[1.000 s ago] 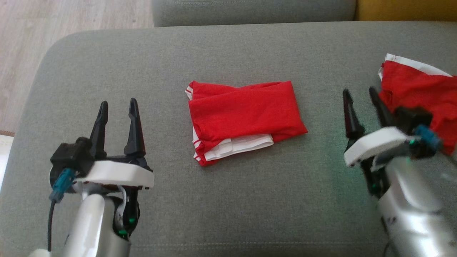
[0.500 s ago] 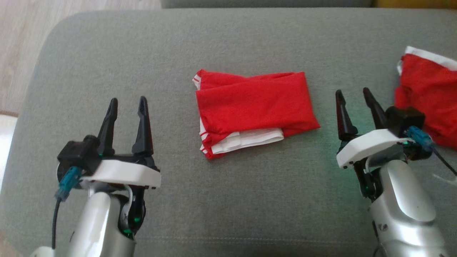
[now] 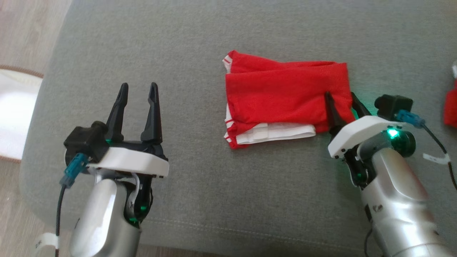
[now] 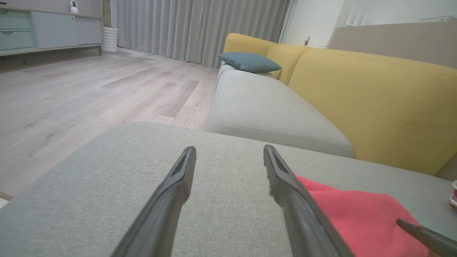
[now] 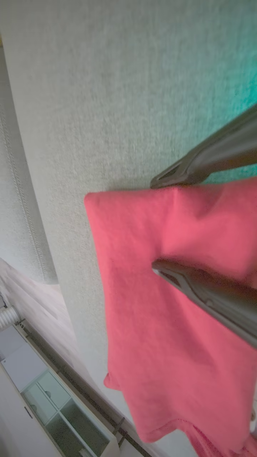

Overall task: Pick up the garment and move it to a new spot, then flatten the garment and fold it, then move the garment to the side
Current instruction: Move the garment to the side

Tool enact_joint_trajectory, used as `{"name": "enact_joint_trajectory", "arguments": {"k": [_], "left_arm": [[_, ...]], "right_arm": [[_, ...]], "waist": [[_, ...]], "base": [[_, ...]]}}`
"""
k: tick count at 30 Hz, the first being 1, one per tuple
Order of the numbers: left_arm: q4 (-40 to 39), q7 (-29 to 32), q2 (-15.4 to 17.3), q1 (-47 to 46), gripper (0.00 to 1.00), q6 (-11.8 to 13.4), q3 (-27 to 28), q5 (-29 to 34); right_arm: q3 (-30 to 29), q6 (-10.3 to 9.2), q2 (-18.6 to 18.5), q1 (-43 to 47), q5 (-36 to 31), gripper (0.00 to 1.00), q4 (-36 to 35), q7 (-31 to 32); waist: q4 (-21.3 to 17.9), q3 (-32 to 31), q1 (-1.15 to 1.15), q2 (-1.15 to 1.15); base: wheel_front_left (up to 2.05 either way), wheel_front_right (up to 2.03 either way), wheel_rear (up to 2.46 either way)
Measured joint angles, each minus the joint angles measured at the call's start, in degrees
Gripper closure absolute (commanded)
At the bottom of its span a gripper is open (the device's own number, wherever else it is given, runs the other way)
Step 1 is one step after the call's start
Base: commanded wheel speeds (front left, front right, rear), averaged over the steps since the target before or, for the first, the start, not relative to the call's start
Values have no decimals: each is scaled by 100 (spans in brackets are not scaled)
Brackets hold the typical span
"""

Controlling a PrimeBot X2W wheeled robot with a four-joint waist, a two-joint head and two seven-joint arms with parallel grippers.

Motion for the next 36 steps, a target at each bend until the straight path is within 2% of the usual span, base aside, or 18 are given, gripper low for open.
{"name": "enact_joint_trajectory", "arguments": {"k": [3,4,5,6,12,18,24,25,29,33,36], "left_arm": [[1,0,0,-47,0,1,2,0],[1,0,0,-47,0,1,4,0],[1,0,0,-47,0,1,8,0],[2,0,0,-47,0,1,16,0],[37,0,0,-46,0,-2,165,78],[25,0,-1,-36,0,-52,196,120],[-11,0,-1,-14,0,-62,218,215],[-27,0,0,-15,0,-101,222,219],[-36,0,0,-18,0,-109,208,231],[-43,-1,-1,-31,0,-115,181,269],[-43,0,0,-32,0,-155,180,269]], "right_arm": [[155,0,-5,-196,16,0,296,-1],[227,0,-11,-242,-15,5,357,-3],[283,0,-18,-291,-70,67,410,-16],[326,-1,-33,-339,-162,100,464,-60],[499,0,-25,-500,-848,100,721,-443],[445,0,-134,-505,-1737,100,564,-701],[558,0,-713,-612,-1996,100,-110,-559],[665,0,-962,-667,-1976,100,-386,-411],[702,0,-1495,-766,-1762,100,-809,-60],[557,0,-1984,-771,-1690,100,-1139,312],[388,0,-2131,-770,-1711,100,-1243,526]], "waist": [[97,84,0,0],[115,107,0,0],[127,125,0,0],[128,133,0,0],[-38,73,0,0],[-377,-89,0,0],[-856,-222,0,0],[-1025,-241,0,0],[-1321,-225,0,0],[-1485,-124,0,0],[-1523,-52,0,0]], "base": [[0,0,0],[0,0,0],[0,0,0],[0,0,0],[0,0,0],[0,0,0],[0,0,0],[0,0,0],[0,0,0],[0,0,0],[0,0,0]]}}
